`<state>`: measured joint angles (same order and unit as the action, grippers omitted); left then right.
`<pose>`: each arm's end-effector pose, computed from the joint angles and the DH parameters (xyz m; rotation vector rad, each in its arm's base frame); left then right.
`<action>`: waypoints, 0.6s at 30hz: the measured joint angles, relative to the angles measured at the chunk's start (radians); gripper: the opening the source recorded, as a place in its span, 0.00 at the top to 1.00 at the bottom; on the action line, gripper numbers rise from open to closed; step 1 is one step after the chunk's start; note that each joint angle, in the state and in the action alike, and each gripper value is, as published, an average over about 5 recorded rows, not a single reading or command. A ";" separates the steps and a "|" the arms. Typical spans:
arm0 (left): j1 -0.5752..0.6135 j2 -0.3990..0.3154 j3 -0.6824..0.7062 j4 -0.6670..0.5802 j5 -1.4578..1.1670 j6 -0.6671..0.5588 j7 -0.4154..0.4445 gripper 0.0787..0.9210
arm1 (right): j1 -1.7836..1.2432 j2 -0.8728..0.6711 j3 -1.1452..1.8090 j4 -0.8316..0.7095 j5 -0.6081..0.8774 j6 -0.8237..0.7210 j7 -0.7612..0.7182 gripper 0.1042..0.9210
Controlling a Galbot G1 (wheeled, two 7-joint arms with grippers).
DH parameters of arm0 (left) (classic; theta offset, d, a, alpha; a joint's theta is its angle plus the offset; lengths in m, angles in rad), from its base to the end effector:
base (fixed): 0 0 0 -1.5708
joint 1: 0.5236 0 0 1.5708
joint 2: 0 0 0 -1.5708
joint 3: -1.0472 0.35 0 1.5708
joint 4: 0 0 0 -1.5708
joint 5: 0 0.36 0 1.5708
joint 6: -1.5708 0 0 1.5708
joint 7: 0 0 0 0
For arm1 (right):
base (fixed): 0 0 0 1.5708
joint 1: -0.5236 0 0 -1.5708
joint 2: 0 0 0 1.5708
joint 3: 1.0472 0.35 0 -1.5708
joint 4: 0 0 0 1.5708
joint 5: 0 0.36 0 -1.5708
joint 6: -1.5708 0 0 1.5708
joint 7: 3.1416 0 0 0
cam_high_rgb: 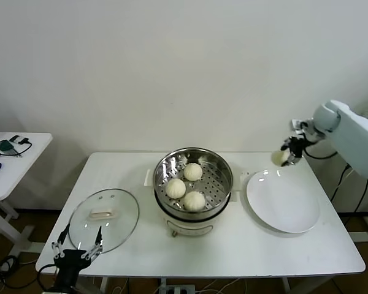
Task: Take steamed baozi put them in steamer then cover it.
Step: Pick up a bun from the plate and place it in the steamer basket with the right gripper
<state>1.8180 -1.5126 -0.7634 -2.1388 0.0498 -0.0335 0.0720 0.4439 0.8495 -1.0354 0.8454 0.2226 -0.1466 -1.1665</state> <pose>0.1056 0.0810 -0.3143 0.1067 -2.9446 -0.3562 0.6183 -0.1866 -0.0462 1.1529 -1.6310 1.2573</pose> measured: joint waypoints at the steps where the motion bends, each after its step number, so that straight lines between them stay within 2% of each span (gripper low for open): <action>1: 0.000 0.001 0.003 -0.001 0.001 0.000 0.000 0.12 | 0.029 0.004 -0.034 0.025 0.039 -0.014 0.008 0.35; 10: -0.001 0.014 0.027 -0.005 0.009 -0.007 0.001 0.12 | 0.240 0.047 -0.295 0.261 0.364 -0.127 0.106 0.35; 18: -0.006 0.024 0.040 -0.010 0.008 -0.008 0.006 0.12 | 0.329 0.101 -0.477 0.419 0.510 -0.204 0.192 0.35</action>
<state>1.8124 -1.4887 -0.7229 -2.1492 0.0576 -0.0418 0.0777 0.7733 0.9501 -1.5127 1.2639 0.7325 -0.3510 -0.9745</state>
